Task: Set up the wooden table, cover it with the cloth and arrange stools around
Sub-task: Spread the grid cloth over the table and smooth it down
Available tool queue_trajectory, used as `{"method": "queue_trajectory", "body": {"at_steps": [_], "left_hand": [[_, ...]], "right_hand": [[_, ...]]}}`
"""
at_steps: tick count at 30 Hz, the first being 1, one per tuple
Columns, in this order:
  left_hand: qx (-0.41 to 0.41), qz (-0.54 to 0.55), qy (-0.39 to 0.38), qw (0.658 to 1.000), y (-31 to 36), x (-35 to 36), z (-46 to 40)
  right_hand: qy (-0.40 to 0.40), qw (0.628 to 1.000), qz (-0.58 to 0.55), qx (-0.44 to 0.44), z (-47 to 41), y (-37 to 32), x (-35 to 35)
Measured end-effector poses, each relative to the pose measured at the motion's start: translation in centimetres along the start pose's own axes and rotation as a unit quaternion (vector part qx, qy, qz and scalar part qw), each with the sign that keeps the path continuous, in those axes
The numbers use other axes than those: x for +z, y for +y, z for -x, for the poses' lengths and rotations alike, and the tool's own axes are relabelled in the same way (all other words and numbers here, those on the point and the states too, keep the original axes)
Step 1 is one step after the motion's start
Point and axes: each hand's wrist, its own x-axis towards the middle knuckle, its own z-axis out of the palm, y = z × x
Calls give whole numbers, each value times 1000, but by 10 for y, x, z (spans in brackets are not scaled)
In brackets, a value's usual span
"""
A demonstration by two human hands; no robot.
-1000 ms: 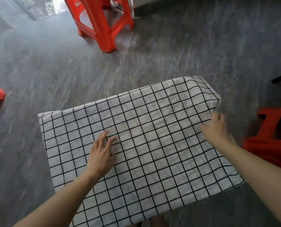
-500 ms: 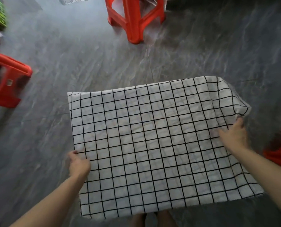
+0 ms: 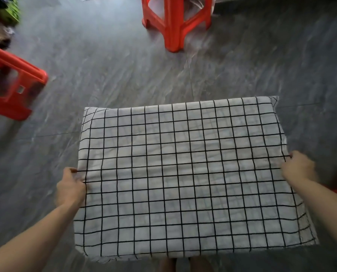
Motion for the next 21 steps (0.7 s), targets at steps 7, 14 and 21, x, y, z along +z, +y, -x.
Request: {"method": "queue_trajectory", "body": {"at_steps": [7,14,21], "left_hand": [[9,-69,-69,995,-7,2,-18],[104,-52,-124,985,13,27,9],[-34,129,-267,954,29,51,24]], "right_hand": [[43,999,-1,11,7,-3,4],[-67,993,-49,-79,16,-7,15],[-164,981,-99,-24,12,-8,32]]}}
